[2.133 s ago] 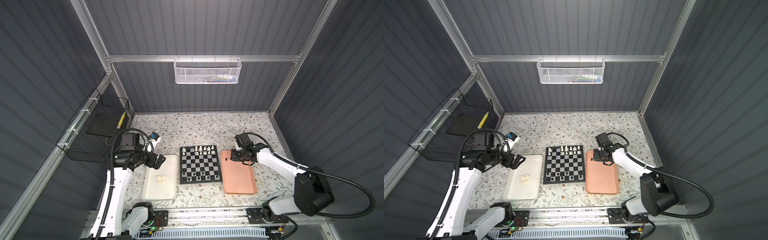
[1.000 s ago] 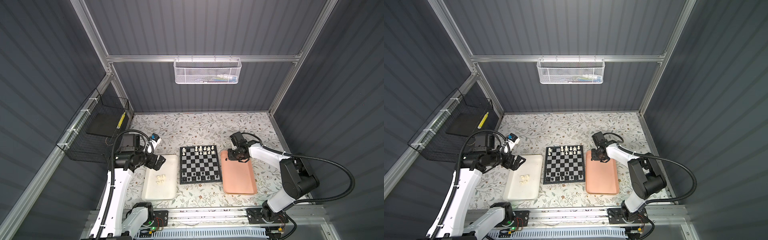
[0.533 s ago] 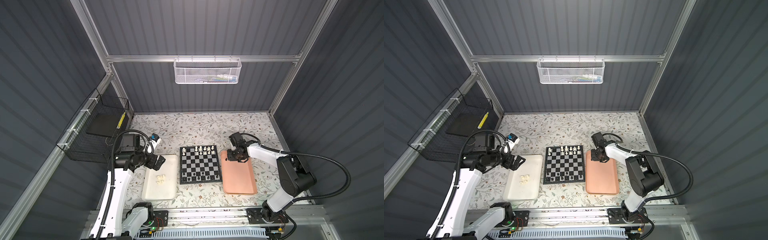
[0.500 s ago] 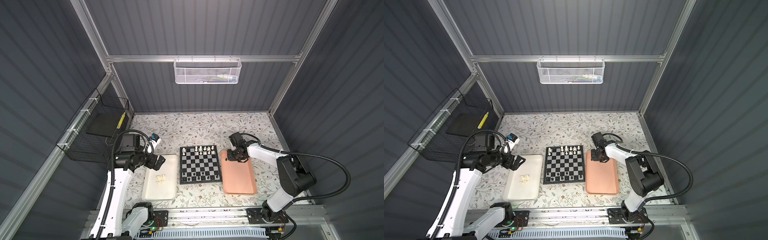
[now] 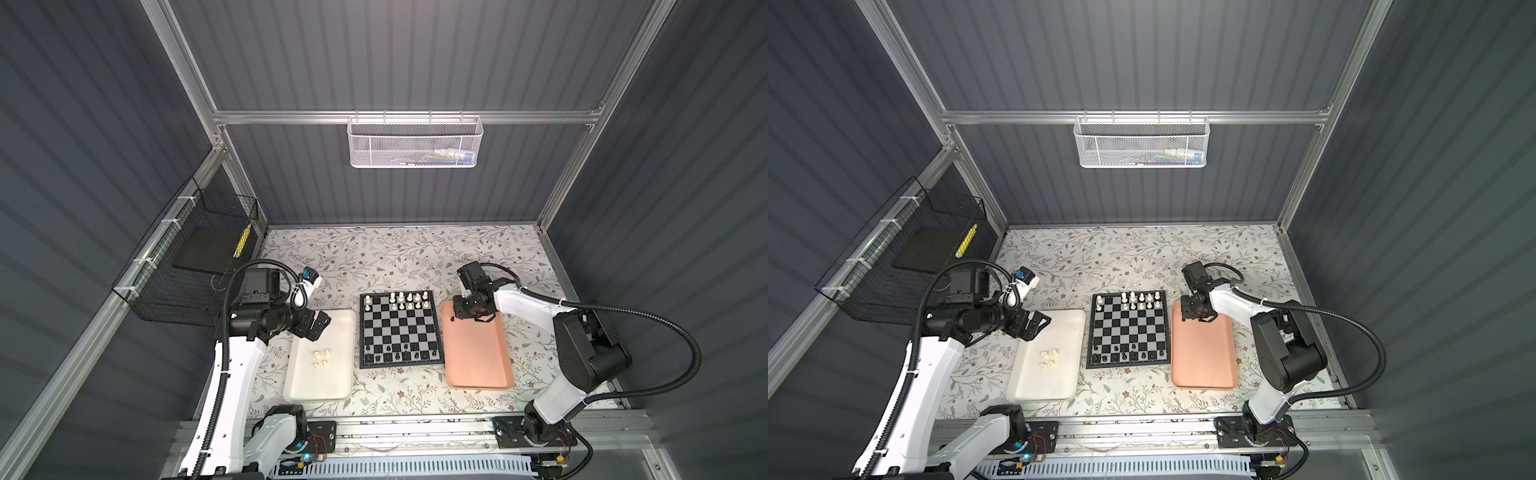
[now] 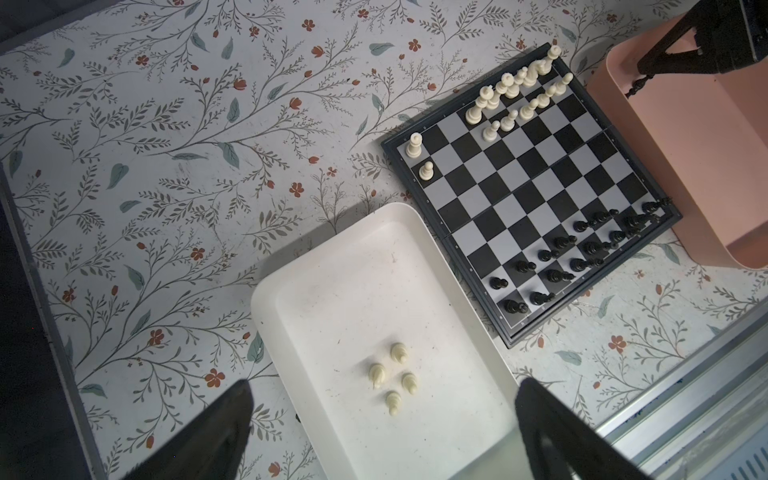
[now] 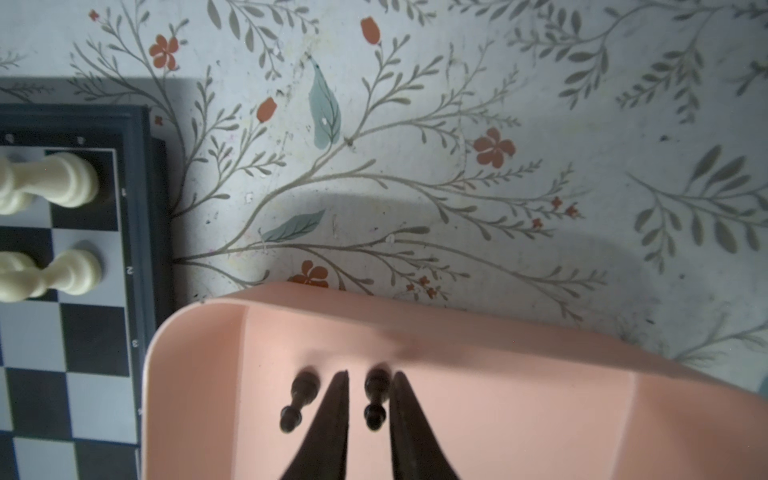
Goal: Set up the chess pieces on the board
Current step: 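Lower the open right gripper onto a black pawn in the pink tray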
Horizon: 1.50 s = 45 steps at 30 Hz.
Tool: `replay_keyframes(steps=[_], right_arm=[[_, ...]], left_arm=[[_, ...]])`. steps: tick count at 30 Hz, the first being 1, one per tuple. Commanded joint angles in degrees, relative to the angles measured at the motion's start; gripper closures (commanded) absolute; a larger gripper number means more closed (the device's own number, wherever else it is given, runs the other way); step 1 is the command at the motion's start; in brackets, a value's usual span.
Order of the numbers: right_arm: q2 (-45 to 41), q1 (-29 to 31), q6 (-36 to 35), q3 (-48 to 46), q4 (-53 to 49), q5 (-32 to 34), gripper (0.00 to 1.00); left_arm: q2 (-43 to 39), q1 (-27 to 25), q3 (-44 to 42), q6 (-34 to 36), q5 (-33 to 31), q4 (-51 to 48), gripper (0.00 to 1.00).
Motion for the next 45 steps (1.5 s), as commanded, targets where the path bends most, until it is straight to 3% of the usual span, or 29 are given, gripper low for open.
replay_keyframes(steps=[1, 45], right_arm=[[1.4, -0.2, -0.4, 1.1, -1.0, 0.1, 0.78], [2.7, -0.1, -0.5, -0.1, -0.3, 0.3, 0.80]], left_arm=[[0.1, -0.2, 0.7, 1.0, 0.0, -0.9, 0.00], [-0.7, -0.2, -0.3, 0.6, 0.3, -1.0, 0.00]])
